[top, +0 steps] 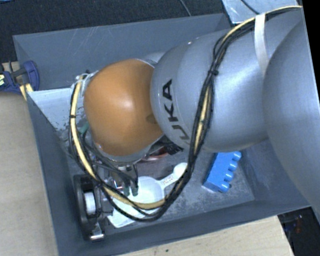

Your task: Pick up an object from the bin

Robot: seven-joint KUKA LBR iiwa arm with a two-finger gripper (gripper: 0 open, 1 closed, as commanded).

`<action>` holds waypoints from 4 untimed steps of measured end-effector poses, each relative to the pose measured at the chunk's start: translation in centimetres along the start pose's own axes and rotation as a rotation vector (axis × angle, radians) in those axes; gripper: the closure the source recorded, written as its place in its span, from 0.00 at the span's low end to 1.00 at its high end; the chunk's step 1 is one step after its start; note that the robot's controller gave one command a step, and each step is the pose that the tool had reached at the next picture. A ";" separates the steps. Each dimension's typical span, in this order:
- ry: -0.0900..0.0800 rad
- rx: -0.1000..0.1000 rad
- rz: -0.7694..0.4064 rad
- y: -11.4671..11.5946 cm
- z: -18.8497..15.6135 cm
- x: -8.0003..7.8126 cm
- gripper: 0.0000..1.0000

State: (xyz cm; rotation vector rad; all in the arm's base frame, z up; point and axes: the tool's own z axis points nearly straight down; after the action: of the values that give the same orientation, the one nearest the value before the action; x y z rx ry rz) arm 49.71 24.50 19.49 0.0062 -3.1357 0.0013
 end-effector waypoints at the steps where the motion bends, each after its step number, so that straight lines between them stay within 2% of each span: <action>1: -0.008 -0.002 0.006 -0.2 -0.5 -0.2 0.00; 2: -0.011 -0.002 -0.150 -8.1 10.3 0.3 0.00; 3: -0.016 -0.004 -0.219 -8.9 6.6 1.1 0.00; 4: -0.008 -0.001 -0.167 -9.4 12.1 0.4 0.00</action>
Offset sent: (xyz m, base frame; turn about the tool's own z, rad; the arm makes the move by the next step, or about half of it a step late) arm -0.0055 -0.0967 -0.1249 -0.1759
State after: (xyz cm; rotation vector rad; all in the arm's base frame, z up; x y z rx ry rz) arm 49.23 15.05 7.43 0.2682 -3.1322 -0.0017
